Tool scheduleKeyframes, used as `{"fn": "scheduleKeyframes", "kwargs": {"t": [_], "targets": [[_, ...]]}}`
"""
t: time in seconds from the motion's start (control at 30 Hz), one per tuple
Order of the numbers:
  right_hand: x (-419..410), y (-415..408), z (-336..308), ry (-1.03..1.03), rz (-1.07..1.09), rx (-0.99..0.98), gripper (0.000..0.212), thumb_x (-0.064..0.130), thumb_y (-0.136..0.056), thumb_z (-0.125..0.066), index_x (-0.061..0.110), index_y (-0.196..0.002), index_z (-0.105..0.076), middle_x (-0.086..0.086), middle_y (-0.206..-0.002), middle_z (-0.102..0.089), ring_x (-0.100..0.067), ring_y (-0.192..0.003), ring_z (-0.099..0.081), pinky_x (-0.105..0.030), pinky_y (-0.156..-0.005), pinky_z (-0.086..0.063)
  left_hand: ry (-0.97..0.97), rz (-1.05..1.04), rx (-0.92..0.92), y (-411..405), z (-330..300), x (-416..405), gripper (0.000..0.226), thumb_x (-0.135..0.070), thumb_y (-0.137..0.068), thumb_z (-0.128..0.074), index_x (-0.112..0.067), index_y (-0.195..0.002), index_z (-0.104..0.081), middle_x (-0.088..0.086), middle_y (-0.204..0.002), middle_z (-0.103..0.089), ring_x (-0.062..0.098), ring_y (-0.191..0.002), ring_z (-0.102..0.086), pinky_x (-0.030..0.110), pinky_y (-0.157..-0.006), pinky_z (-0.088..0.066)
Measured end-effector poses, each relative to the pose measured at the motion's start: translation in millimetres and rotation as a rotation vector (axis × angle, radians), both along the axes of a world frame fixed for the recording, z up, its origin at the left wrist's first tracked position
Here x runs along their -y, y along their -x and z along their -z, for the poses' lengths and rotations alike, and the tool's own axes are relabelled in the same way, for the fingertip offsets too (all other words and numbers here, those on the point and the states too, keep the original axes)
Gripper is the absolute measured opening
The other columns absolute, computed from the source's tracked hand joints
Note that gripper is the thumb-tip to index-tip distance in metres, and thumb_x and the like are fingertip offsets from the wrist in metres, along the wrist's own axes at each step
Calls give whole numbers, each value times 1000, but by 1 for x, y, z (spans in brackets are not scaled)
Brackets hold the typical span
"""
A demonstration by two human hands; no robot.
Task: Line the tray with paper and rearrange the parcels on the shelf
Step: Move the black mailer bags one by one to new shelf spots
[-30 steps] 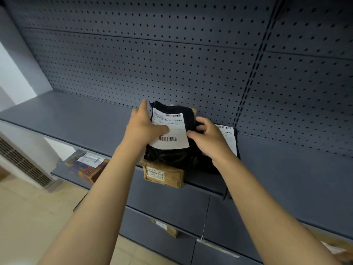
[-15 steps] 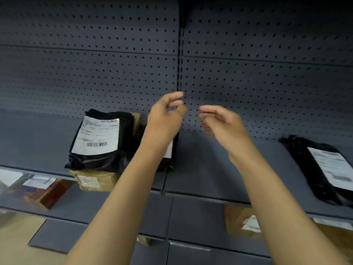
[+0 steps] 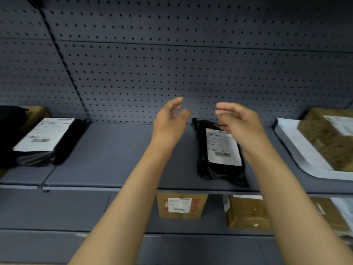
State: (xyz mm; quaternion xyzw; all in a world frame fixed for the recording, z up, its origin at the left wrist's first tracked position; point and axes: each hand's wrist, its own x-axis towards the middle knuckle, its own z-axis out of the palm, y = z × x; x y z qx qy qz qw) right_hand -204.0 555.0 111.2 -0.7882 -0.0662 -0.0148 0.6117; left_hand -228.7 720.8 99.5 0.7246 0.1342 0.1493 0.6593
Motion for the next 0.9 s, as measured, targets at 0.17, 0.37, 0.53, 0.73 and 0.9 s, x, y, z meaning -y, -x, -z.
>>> {"fn": "scheduleKeyframes", "kwargs": {"t": [0.17, 0.37, 0.53, 0.73, 0.9], "targets": [[46, -21, 19, -9, 74, -50, 28, 12, -98, -59, 37, -106, -68, 11, -117, -71, -9, -113, -64, -37, -105, -51, -68, 30, -86, -22, 19, 42, 50, -24, -99, -63, -27, -147, -52, -8, -152, -51, 14, -141, -45, 35, -111, -40], [64, -40, 62, 1, 132, -132, 39, 13, -97, -61, 24, -135, -63, 8, -129, -61, -5, -108, -55, -7, -71, -39, -150, 62, -222, -43, 54, 54, 60, -25, -96, -66, -23, -152, -47, 2, -152, -52, 21, -141, -48, 36, -111, -43], [57, -48, 97, 33, 124, -210, 44, 13, -97, -63, 18, -140, -58, 3, -123, -62, -11, -112, -57, -22, -89, -41, -150, 125, -346, -48, 85, 54, 63, -24, -92, -69, -16, -151, -49, 0, -150, -57, 21, -135, -55, 39, -112, -46], [52, -46, 116, 28, 132, -237, 40, 2, -94, -58, 36, -115, -66, 27, -90, -63, 11, -84, -58, -9, -68, -47, -206, 141, -351, -43, 98, 54, 48, -11, -95, -64, -18, -142, -60, -14, -113, -60, 11, -119, -59, 18, -92, -44], [51, -44, 114, -35, 174, -245, 36, 4, -94, -60, 31, -116, -70, 24, -90, -66, 8, -86, -60, -15, -74, -49, -122, 118, -356, -44, 96, 56, 56, -16, -94, -64, -16, -148, -54, 2, -143, -62, 18, -133, -56, 25, -107, -43]]}}
